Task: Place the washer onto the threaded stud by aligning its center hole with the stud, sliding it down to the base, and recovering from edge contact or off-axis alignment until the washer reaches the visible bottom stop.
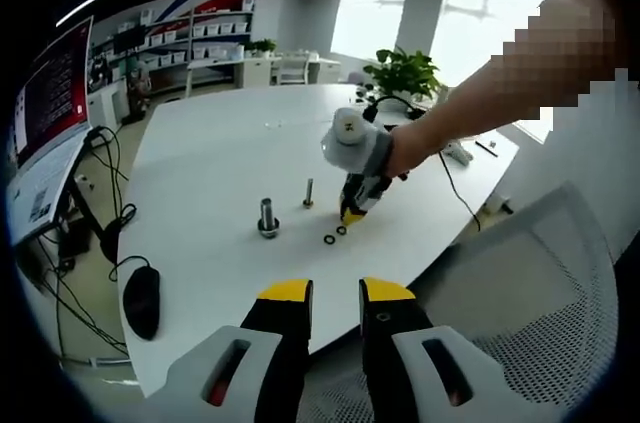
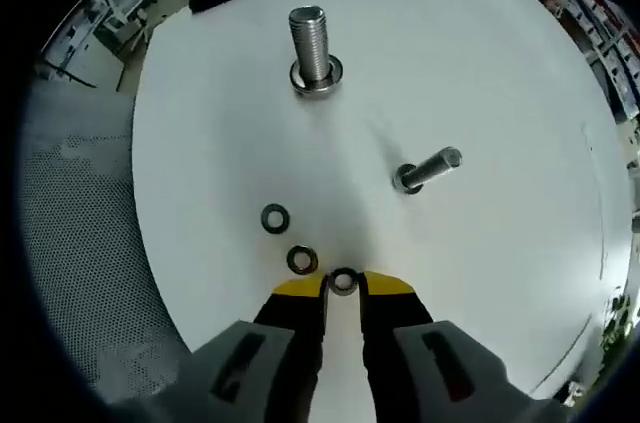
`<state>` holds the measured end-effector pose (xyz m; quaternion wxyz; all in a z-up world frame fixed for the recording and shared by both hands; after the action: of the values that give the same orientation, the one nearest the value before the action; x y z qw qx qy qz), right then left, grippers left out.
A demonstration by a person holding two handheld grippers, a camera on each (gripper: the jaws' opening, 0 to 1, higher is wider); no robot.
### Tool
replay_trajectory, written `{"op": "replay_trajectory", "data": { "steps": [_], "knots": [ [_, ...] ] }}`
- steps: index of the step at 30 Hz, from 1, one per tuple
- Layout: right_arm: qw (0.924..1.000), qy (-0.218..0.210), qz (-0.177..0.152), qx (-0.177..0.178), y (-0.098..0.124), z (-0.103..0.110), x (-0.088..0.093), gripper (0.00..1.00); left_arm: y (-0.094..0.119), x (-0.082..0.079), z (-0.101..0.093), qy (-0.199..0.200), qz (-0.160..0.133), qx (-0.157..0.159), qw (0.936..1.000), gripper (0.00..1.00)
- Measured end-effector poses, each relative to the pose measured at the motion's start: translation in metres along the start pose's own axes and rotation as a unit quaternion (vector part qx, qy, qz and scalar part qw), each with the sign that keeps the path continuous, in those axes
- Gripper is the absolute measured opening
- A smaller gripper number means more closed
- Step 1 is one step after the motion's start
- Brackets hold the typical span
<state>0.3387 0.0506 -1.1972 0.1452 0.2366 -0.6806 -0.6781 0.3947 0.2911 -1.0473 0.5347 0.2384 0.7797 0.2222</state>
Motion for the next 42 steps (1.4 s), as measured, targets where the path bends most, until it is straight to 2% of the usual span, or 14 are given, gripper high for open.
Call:
{"op": "replay_trajectory", "data": {
  "steps": [3, 6, 8, 10, 12, 15, 18, 21, 26, 29, 32, 35, 37, 42],
  "knots": [
    [0.9988, 0.045, 0.0, -0.017, -0.002, 0.0, 0.0, 0.18, 0.0, 0.0, 0.001, 0.001, 0.0, -0.001, 1.0, 0.16],
    [0.9938, 0.099, -0.009, -0.049, 0.0, 0.005, 0.002, 0.24, 0.0, 0.0, 0.0, 0.002, -0.001, -0.002, 1.0, 0.16],
    [0.9938, 0.102, -0.011, -0.044, 0.004, 0.004, 0.003, 0.24, 0.0, 0.0, 0.0, 0.002, -0.001, -0.001, 1.0, 0.16],
    [0.9949, 0.099, -0.005, -0.02, 0.004, 0.001, 0.001, 0.18, 0.0, 0.0, -0.001, 0.0, 0.0, 0.0, 1.0, 0.16],
    [0.994, 0.108, 0.007, -0.019, 0.005, 0.002, 0.002, 0.17, 0.0, -0.001, -0.001, 0.0, 0.0, 0.0, 1.0, 0.16],
    [0.9871, 0.155, 0.033, -0.024, 0.003, -0.001, 0.0, 0.16, 0.0, -0.001, -0.001, 0.001, 0.0, 0.0, 1.0, 0.16],
    [0.988, 0.142, 0.055, -0.022, 0.005, 0.007, -0.007, 0.16, 0.0, -0.001, -0.001, -0.001, 0.0, 0.001, 1.0, 0.16],
    [0.9904, 0.118, 0.071, -0.006, 0.002, 0.003, -0.008, 0.15, 0.0, 0.0, -0.002, 0.0, -0.001, 0.002, 1.0, 0.16],
    [0.993, 0.096, 0.068, -0.003, 0.001, -0.002, -0.005, 0.15, 0.0, -0.001, -0.001, 0.001, -0.003, 0.002, 1.0, 0.16],
    [0.9981, 0.031, 0.054, -0.003, 0.003, 0.0, -0.004, 0.15, 0.0, 0.0, 0.001, 0.002, -0.007, 0.001, 1.0, 0.15],
    [0.9993, -0.014, 0.034, 0.012, 0.004, -0.002, 0.001, 0.15, 0.001, -0.001, 0.0, 0.002, -0.007, 0.0, 1.0, 0.15],
    [0.9987, -0.029, 0.012, 0.039, 0.006, 0.006, 0.001, 0.15, 0.001, -0.002, 0.0, 0.003, -0.008, 0.002, 1.0, 0.15],
    [0.9982, -0.017, -0.004, 0.057, 0.009, 0.011, 0.004, 0.15, 0.0, -0.002, 0.0, -0.001, -0.005, 0.004, 1.0, 0.15],
    [0.9984, -0.022, -0.014, 0.051, 0.008, 0.011, 0.011, 0.14, 0.0, -0.001, -0.001, -0.001, -0.007, 0.006, 1.0, 0.15]
  ]
}}
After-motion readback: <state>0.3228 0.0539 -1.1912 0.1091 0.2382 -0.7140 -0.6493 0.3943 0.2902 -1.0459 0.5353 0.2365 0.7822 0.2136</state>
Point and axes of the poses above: the point that each gripper's makers call its tool centre point, and the gripper's own axes: y roughly backward along the fingers, z roughly to its left, x roughly out of its underside, the point moved 5 cm from there along y, roughly backward along the fingers, and after that the axes turned 12 degrees about y, right-handed, at the moved point
